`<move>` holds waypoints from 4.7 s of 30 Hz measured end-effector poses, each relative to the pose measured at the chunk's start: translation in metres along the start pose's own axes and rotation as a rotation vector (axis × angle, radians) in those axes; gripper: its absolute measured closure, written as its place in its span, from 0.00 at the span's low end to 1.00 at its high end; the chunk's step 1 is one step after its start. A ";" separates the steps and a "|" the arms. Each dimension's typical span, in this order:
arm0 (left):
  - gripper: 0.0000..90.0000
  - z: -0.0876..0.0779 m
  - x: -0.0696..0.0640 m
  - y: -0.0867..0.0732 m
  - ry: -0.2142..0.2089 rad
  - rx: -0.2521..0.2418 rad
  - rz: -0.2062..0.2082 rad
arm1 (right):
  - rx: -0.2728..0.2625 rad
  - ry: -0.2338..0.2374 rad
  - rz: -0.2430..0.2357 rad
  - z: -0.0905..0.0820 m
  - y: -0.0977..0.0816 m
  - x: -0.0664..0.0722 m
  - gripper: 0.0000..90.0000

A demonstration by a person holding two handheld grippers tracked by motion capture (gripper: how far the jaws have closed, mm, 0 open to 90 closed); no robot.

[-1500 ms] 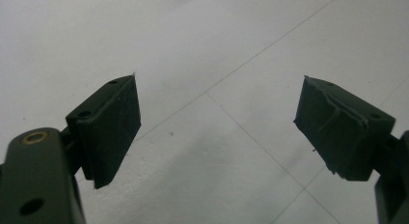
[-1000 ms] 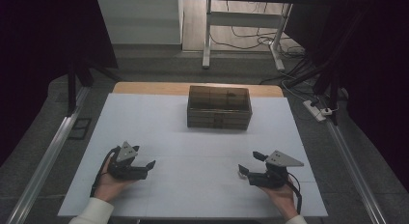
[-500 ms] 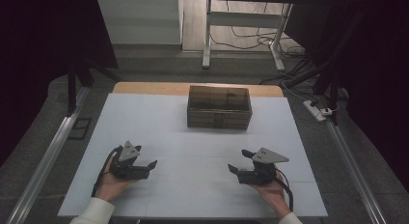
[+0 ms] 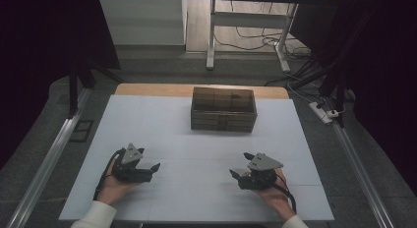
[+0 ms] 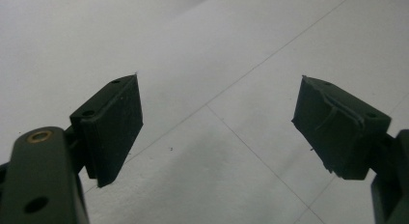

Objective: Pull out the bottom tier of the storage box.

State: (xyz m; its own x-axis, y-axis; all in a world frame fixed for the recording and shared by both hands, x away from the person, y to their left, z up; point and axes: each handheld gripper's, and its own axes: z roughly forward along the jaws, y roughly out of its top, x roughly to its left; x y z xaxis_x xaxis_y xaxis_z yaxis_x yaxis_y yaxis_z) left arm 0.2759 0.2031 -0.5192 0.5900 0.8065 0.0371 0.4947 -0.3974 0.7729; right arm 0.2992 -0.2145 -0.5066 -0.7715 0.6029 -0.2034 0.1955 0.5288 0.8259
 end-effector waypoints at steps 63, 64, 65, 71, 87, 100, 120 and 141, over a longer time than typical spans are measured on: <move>0.19 -0.001 0.001 -0.001 0.026 -0.004 -0.004 | -0.008 -0.220 -0.382 0.023 0.015 -0.009 0.29; 0.19 -0.001 0.001 -0.001 0.027 -0.004 -0.004 | -0.004 -0.222 -0.388 0.024 0.016 -0.010 0.29; 0.19 -0.001 0.001 -0.001 0.028 -0.004 -0.004 | -0.011 -0.231 -0.393 0.025 0.015 -0.011 0.30; 0.19 0.000 0.000 -0.001 0.027 -0.001 0.004 | -0.014 -0.247 -0.404 0.031 0.014 -0.015 0.31; 0.19 -0.001 0.003 -0.001 0.031 -0.007 -0.008 | 0.015 -0.282 -0.477 0.042 0.013 -0.018 0.33; 0.19 0.000 0.005 -0.002 0.036 -0.003 -0.009 | 0.003 -0.271 -0.531 0.060 0.013 -0.015 0.37; 0.19 -0.003 0.005 -0.002 0.024 -0.015 -0.021 | -0.017 -0.291 -0.589 0.074 0.021 -0.015 0.40; 0.19 -0.003 0.005 -0.001 0.004 -0.019 -0.030 | 0.004 -0.303 -0.624 0.087 0.021 -0.016 0.42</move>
State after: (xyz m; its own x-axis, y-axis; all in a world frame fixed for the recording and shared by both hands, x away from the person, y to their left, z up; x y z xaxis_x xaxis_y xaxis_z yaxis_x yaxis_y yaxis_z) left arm 0.2761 0.2093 -0.5180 0.5726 0.8197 0.0163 0.5000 -0.3649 0.7854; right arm 0.3684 -0.1607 -0.5314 -0.5376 0.3250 -0.7781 -0.2274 0.8327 0.5049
